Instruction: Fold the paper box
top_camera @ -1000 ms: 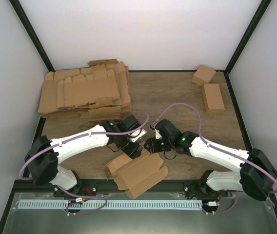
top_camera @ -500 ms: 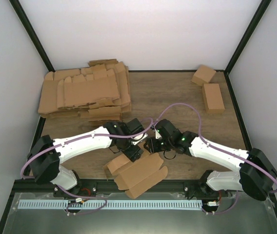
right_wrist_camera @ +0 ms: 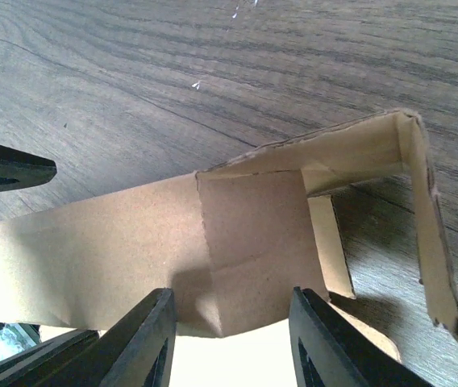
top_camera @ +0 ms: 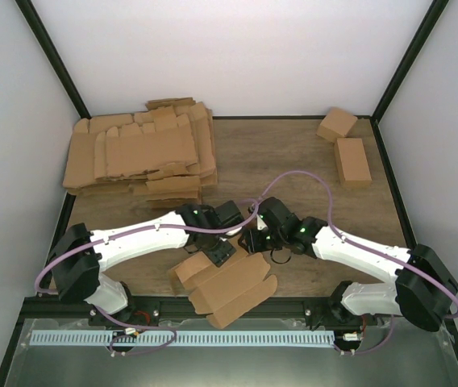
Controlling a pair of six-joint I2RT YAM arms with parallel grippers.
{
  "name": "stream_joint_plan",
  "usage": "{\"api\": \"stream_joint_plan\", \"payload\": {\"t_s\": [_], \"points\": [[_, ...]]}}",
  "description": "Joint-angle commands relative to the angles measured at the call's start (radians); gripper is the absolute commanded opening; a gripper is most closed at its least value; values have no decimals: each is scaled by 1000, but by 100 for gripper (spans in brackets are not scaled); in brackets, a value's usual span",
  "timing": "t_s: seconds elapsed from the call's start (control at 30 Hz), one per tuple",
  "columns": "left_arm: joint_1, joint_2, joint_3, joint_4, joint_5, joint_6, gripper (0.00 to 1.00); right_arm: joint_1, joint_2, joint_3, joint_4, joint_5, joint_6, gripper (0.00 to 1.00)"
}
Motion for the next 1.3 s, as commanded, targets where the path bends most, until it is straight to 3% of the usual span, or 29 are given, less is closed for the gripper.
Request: {"api": "stream_joint_plan", "payload": {"t_s": [0.0, 0.37, 0.67, 0.93, 1.27], "points": [[-26, 0, 29, 17, -15, 22, 74, -3, -18, 11, 10, 25, 12, 41], [-25, 1, 12, 40, -11, -1, 70, -24, -120, 35, -111, 216, 1, 46], [-26, -6, 4, 47, -8, -17, 70, -70, -125, 9, -101, 303, -2, 45], [-25, -21, -6, 52, 17, -26, 72, -70, -78, 13, -72, 202, -50, 45], [-25, -25, -3, 60, 46, -26, 73, -70, -158, 19, -48, 48, -35, 53]]}}
